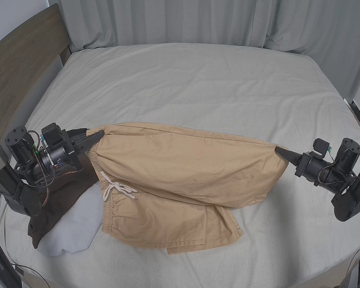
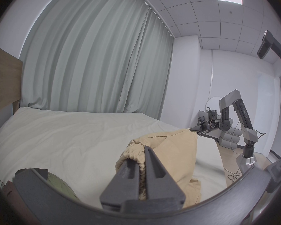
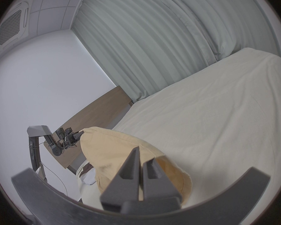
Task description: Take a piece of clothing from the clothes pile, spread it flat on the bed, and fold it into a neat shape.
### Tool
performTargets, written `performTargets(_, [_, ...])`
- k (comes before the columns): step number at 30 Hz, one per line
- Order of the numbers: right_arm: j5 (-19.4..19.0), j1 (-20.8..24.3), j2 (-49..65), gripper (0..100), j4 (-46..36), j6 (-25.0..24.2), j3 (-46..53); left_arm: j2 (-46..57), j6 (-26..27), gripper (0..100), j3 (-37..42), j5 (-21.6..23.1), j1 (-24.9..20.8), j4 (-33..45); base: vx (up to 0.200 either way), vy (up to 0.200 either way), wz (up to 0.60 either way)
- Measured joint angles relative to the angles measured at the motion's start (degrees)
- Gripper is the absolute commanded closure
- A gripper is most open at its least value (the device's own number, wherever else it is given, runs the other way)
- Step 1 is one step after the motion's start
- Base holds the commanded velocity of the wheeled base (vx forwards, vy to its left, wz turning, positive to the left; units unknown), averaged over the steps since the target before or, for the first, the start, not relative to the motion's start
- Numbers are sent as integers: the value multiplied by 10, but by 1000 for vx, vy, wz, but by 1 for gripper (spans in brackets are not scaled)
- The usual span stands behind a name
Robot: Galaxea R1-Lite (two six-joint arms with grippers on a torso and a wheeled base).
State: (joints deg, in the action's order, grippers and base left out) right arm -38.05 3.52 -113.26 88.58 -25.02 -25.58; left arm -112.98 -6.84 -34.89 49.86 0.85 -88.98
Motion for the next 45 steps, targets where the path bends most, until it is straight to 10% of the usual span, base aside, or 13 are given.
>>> performTargets(21, [2,16,-5,100,-1,-3,-44,-2,-56,100,-4,-4,-7,0,0,0,0])
performTargets(45, [5,12,-90,100,-2,-5,-180,-99,-97,100,-108,-109,-50,0,0,0,0])
